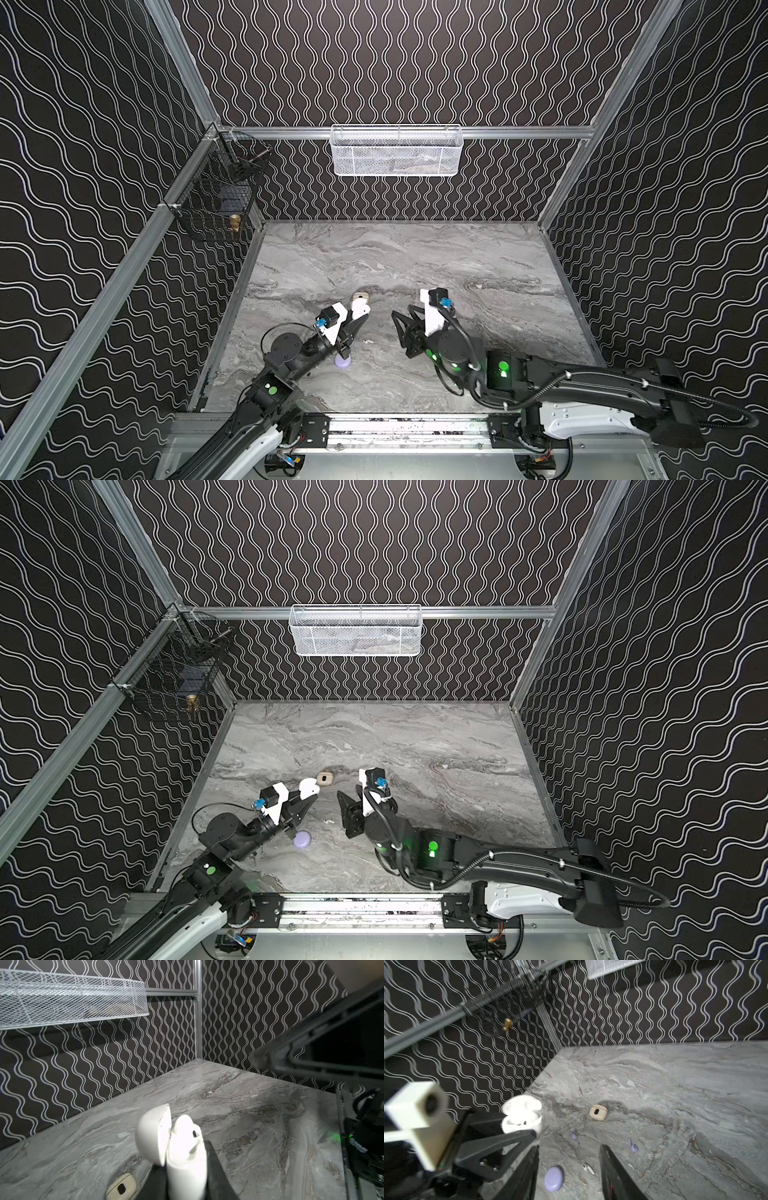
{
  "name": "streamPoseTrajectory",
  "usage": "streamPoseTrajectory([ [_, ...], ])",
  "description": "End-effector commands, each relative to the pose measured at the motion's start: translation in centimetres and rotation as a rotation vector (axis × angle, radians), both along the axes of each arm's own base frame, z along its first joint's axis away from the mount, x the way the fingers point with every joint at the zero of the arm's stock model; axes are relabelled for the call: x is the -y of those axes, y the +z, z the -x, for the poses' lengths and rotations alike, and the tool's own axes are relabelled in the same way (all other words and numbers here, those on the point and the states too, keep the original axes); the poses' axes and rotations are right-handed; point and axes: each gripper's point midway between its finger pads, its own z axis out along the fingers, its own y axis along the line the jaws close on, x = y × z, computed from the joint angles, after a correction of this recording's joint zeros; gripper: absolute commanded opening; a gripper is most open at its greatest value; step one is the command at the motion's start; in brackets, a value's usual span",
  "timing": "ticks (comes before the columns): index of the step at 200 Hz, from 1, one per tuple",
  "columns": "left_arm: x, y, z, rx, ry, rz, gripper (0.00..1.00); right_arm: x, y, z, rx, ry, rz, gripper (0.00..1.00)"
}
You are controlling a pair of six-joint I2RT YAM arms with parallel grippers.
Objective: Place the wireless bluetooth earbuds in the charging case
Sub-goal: 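Draw the right gripper back and move it over the second white earbud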
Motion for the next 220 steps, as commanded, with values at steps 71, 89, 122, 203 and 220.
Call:
streamPoseTrajectory([
  [71,-6.6,-2.8,-5.9,-0.23,0.219,0.127,0.0,-6.8,-18.0,0.3,-0.428,0.345,0.345,0.54],
  [89,-6.6,-2.7,-6.0,-0.237,0.195,0.118,0.0,-8.1,-19.0,0.3,-0.456,0.374,0.367,0.56],
  [122,-6.7,-2.8,-6.0,-0.234,0.207,0.117,0.0,-9.0,-21.4,-0.6,-0.483,0.35,0.458,0.57],
  [203,-7.6,-2.6,-5.9,-0.217,0.261,0.117,0.0,-8.5,-26.3,-2.4,-0.51,0.262,0.651,0.56],
  [220,-7.7,-2.6,-5.9,-0.216,0.266,0.116,0.0,-8.6,-26.1,-1.9,-0.512,0.272,0.649,0.54],
])
